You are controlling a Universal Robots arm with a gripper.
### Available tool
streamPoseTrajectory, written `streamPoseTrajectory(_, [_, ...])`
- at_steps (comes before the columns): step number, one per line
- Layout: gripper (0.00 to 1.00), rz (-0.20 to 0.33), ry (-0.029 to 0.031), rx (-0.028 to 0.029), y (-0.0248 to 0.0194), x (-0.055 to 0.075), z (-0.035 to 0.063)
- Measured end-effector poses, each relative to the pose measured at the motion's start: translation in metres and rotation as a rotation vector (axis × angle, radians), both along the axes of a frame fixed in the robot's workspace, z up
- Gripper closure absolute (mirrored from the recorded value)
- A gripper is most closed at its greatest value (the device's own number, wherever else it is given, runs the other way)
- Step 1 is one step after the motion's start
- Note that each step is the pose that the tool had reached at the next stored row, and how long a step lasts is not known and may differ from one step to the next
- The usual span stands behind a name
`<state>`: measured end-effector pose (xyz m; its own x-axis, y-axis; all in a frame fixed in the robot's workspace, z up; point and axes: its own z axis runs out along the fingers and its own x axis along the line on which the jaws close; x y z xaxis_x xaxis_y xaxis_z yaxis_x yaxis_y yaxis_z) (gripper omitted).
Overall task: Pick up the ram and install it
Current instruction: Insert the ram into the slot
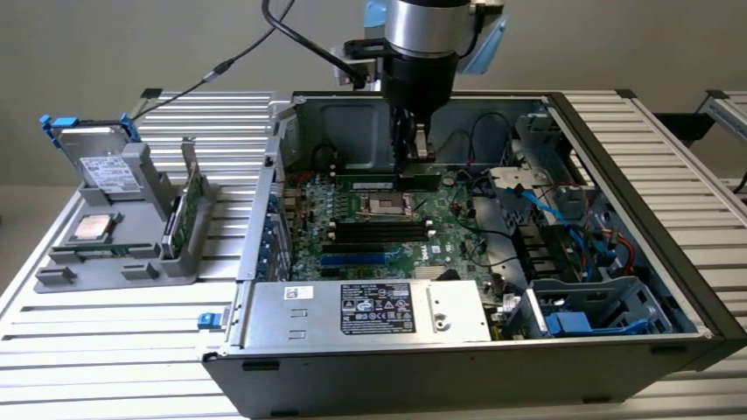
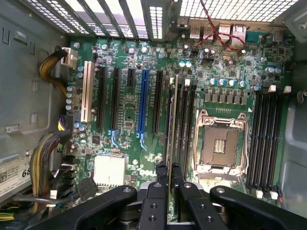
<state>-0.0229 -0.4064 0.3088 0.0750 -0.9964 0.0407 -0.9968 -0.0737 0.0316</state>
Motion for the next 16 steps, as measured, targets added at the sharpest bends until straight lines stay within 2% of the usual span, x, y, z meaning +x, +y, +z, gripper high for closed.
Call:
streamPoseTrajectory(9, [0.86,0.001,0.0000,-0.0002,0.0003,0.000,-0.0163])
streamPoseTrajectory(16, [0.86,0.001,0.0000,0.0000,0.0041,0.000,-0.0291])
